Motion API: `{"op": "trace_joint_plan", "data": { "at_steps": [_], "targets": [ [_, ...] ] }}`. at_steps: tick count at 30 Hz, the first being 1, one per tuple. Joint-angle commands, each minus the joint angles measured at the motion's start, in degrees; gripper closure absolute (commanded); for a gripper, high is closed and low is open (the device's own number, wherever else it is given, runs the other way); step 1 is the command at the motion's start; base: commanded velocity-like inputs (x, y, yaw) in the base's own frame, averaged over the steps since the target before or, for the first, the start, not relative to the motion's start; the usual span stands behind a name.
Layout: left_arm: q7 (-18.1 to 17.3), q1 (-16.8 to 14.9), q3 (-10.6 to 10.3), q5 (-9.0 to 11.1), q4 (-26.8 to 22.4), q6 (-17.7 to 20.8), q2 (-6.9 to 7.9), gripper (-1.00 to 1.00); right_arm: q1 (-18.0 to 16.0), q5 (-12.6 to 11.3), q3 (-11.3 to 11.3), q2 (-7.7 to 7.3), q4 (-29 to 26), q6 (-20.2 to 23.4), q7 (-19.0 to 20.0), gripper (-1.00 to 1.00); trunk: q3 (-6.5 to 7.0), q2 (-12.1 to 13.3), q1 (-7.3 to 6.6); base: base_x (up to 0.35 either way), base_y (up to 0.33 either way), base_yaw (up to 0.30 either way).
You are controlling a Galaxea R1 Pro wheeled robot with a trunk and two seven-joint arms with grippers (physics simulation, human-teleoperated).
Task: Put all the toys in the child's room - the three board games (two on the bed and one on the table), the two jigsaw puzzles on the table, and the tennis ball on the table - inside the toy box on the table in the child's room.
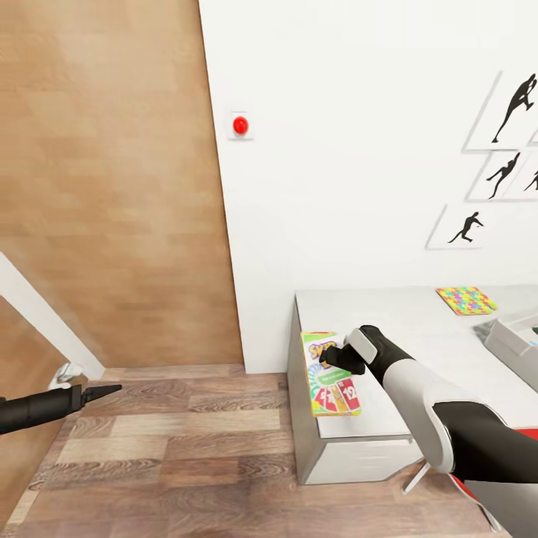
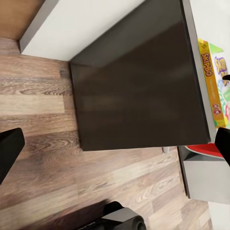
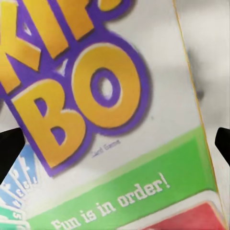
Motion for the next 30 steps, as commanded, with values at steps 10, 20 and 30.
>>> {"op": "trace_joint_plan", "data": {
  "at_steps": [10,20,30],
  "targets": [
    [-0.1,-0.1,0.0,0.2,0.0,0.4,0.02,-1.00,0.0,-0.6,0.2,0.07,-0.1,0.2,-0.5,-1.00,-0.11,-0.1,0.03,0.000,0.059,0.000],
    [-0.1,-0.1,0.0,0.2,0.0,0.4,0.02,-1.00,0.0,-0.6,0.2,-0.02,-0.1,0.2,-0.5,-1.00,-0.11,-0.1,0.03,0.000,0.002,0.000],
    [-0.1,-0.1,0.0,0.2,0.0,0.4,0.02,-1.00,-0.1,-0.5,0.2,0.08,-0.1,0.2,-0.5,-1.00,-0.11,-0.1,0.03,0.000,0.000,0.000]
  ]
}}
